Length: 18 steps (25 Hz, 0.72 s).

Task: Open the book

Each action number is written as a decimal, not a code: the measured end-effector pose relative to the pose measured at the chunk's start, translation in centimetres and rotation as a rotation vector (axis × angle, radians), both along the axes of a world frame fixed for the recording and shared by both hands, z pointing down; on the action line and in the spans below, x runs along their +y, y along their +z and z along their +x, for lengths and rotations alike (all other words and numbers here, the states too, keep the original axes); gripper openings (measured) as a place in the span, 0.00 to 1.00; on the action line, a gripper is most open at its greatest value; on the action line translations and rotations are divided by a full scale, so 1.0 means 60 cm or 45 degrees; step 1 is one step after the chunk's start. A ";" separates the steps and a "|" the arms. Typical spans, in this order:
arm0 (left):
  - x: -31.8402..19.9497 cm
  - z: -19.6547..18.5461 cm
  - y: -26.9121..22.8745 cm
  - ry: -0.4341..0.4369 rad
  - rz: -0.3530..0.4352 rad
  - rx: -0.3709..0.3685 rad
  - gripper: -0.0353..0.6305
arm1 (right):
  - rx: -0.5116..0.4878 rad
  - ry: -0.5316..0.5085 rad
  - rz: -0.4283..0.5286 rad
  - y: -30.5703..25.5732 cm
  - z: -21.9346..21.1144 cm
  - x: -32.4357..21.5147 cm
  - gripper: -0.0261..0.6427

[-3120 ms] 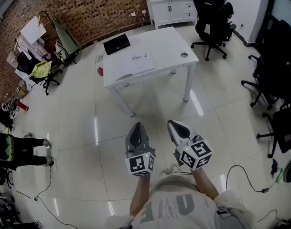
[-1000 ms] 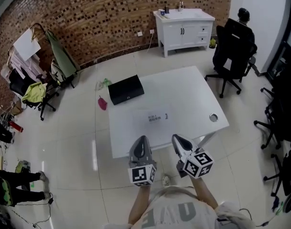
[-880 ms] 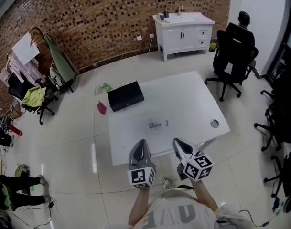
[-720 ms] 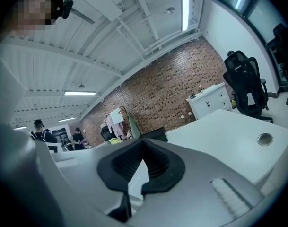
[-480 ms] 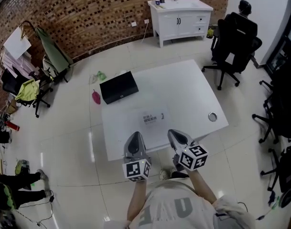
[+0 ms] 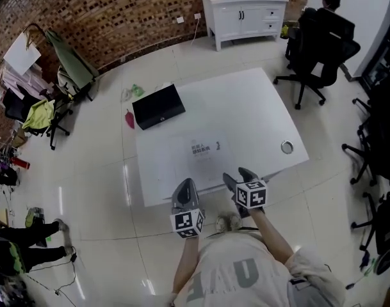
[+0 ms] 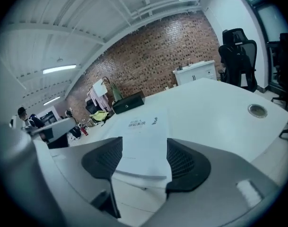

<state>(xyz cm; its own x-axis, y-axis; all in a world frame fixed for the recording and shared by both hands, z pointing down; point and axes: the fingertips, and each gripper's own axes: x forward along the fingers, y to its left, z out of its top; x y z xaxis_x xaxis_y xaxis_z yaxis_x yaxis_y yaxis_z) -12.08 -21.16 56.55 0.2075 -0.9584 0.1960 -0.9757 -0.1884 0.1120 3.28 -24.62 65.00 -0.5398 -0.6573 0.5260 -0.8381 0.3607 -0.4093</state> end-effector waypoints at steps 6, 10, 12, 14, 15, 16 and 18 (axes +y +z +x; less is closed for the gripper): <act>0.006 -0.006 0.029 -0.002 -0.065 -0.009 0.07 | 0.095 -0.053 -0.108 0.072 -0.001 0.001 0.46; 0.003 -0.015 0.031 -0.020 -0.068 -0.001 0.07 | 0.093 -0.066 -0.128 0.080 -0.007 0.005 0.46; 0.003 -0.014 0.030 -0.021 -0.067 0.005 0.07 | 0.097 -0.076 -0.128 0.077 -0.009 0.008 0.44; 0.003 -0.010 0.030 -0.014 -0.068 0.009 0.07 | 0.102 -0.081 -0.126 0.075 -0.010 0.009 0.43; 0.004 -0.008 0.031 -0.010 -0.070 0.010 0.07 | 0.105 -0.080 -0.127 0.076 -0.010 0.009 0.43; 0.004 -0.007 0.032 -0.007 -0.071 0.013 0.07 | 0.111 -0.078 -0.129 0.078 -0.009 0.010 0.43; 0.006 -0.006 0.032 -0.005 -0.072 0.017 0.07 | 0.127 -0.077 -0.139 0.084 -0.006 0.013 0.43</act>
<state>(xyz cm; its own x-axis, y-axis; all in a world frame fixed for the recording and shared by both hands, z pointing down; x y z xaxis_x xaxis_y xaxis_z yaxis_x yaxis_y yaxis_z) -12.42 -20.82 58.49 0.2070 -0.9466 0.2471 -0.9747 -0.1779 0.1350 2.94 -23.85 70.02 -0.5178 -0.5611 0.6458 -0.8548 0.3694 -0.3645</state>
